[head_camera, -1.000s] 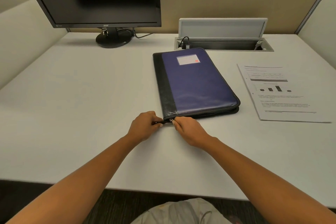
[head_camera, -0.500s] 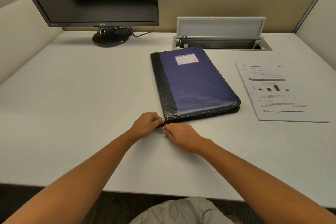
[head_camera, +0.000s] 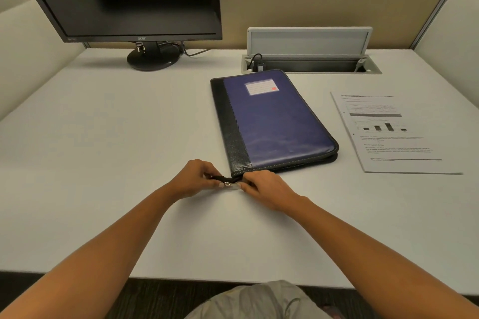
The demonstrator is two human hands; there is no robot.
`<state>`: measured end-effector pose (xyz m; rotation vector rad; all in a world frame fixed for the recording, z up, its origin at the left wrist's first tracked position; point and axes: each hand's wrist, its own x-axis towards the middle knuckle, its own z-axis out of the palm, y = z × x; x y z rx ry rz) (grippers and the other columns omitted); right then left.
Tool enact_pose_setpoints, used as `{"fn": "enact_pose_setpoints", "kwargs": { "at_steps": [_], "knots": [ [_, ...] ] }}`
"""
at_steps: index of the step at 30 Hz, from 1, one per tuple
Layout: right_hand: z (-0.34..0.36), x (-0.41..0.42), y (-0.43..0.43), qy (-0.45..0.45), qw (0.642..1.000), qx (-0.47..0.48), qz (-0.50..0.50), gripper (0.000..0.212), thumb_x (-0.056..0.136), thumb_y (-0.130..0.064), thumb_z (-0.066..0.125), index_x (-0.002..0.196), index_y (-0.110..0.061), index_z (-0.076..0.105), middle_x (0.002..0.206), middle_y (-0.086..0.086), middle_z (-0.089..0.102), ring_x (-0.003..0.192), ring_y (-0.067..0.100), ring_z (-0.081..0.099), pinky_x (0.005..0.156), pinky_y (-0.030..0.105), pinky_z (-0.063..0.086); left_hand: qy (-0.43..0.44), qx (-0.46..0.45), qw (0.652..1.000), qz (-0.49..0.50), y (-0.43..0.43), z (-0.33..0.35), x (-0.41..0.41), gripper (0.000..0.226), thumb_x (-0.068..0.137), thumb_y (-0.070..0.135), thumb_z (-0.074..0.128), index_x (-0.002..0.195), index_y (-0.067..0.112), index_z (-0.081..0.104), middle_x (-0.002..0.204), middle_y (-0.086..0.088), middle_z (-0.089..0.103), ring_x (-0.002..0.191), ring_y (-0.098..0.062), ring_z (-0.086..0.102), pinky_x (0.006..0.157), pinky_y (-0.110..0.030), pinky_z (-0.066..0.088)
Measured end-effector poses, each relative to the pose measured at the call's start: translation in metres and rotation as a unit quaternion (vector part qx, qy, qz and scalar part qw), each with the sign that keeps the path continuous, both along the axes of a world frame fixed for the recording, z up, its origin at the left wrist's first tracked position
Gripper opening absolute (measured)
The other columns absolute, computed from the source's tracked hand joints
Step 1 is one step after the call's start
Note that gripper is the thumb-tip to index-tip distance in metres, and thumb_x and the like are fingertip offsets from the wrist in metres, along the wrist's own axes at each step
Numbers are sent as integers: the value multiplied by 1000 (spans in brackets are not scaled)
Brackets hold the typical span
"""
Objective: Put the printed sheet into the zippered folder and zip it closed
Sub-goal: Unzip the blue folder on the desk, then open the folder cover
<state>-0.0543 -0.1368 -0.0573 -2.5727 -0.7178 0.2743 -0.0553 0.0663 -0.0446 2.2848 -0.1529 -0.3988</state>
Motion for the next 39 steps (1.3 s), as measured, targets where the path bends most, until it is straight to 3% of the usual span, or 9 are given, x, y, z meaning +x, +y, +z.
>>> {"fn": "enact_pose_setpoints", "kwargs": {
  "at_steps": [6,10,14,17,20,24,30,34,39],
  "knots": [
    [-2,-1,-11,-15,997,64,-42,27,93,-28,48,69,-15,42,61,0,46,60,20,43,51,27,28,-14,34,999,-9,5,2,3,9,76,12,74,84,15,74,72,9,59,72,-8,51,67,-19,38],
    [1,-1,-23,-93,982,103,-126,30,93,-26,48,66,-16,40,54,-5,39,54,18,39,47,21,23,-10,64,998,-13,19,9,4,13,77,13,73,77,25,69,74,7,60,72,-8,50,63,-15,36],
    [5,5,-34,-166,940,166,-247,28,92,-21,50,66,-12,45,62,2,46,58,16,41,48,24,27,33,107,994,1,31,24,7,11,78,12,70,84,20,72,79,2,64,74,-10,52,62,-16,39],
    [8,12,-43,-174,909,196,-325,12,88,-18,56,83,-7,56,85,8,57,83,20,50,66,32,45,28,129,991,23,27,37,14,19,80,6,62,78,22,71,74,8,63,73,-11,54,62,-19,43],
    [7,19,-54,-134,894,138,-404,28,85,-22,59,108,-7,55,117,13,53,109,28,47,88,38,43,-44,138,985,91,11,39,21,21,85,8,53,86,17,72,95,-4,68,90,-22,60,83,-34,49],
    [9,23,-59,-57,887,112,-444,50,85,-25,59,127,-5,43,137,16,40,127,32,35,101,44,37,-168,125,974,82,-27,31,20,20,89,14,54,103,9,67,111,-7,65,101,-23,59,88,-33,45],
    [17,26,-62,-23,860,159,-484,49,84,-15,58,128,0,41,133,18,43,123,33,36,100,37,36,-170,160,972,-14,-58,16,19,48,88,36,58,129,13,49,136,-5,47,127,-20,40,103,-29,35],
    [22,34,-64,53,835,192,-513,47,84,-19,58,126,-2,42,127,17,50,120,34,38,98,40,38,-106,259,959,-54,-68,8,18,77,85,52,53,146,18,20,157,-4,13,145,-27,5,117,-46,9],
    [28,39,-61,116,743,346,-561,40,82,-19,58,119,-8,47,107,8,56,114,32,48,95,43,46,-91,345,933,-50,-77,2,20,85,85,59,46,148,20,6,158,-6,3,145,-34,-1,114,-57,4]
  ]
}}
